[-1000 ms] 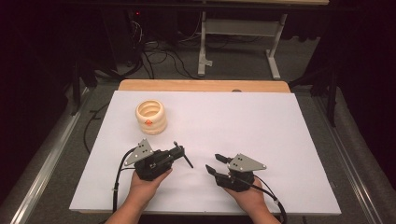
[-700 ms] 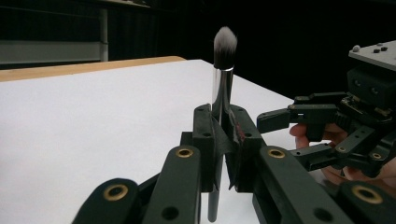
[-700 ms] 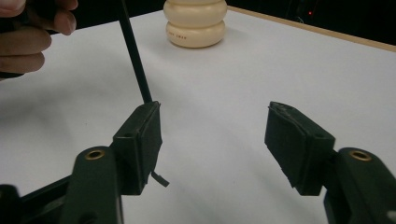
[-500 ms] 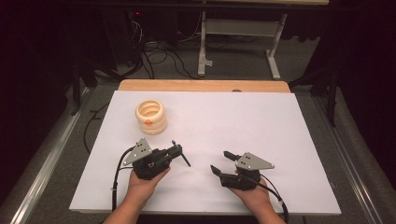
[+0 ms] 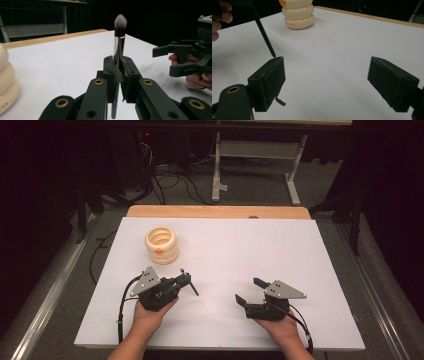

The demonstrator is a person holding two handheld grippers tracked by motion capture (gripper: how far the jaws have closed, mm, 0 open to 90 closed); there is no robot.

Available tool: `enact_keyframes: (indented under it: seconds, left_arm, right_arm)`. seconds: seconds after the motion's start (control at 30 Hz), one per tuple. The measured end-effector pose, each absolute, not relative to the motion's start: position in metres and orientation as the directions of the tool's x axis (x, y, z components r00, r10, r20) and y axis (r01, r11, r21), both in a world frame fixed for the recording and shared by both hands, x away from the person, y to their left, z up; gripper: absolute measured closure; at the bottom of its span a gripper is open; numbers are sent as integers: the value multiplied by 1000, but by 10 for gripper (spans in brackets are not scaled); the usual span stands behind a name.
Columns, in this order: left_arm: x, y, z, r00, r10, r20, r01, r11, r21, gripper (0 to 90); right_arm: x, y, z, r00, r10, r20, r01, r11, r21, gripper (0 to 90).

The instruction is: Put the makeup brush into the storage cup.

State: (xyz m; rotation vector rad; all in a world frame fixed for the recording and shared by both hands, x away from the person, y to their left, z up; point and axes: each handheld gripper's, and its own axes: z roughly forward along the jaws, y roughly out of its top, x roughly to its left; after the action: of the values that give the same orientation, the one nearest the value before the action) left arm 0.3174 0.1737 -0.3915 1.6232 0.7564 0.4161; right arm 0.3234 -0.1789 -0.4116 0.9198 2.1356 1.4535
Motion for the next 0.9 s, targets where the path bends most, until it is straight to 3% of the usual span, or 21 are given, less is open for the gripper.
enact_keyframes:
  seconds: [0.5, 0.9]
  left_arm:
    - [321, 188, -389, 688, 712, -142, 252, -51, 966, 828]
    - [323, 200, -385, 656, 741, -140, 253, -41, 967, 828]
  right_arm:
    - [325, -190, -411, -669, 742, 43, 313, 229, 922, 13]
    - [326, -196, -412, -651, 758, 44, 320, 222, 921, 10]
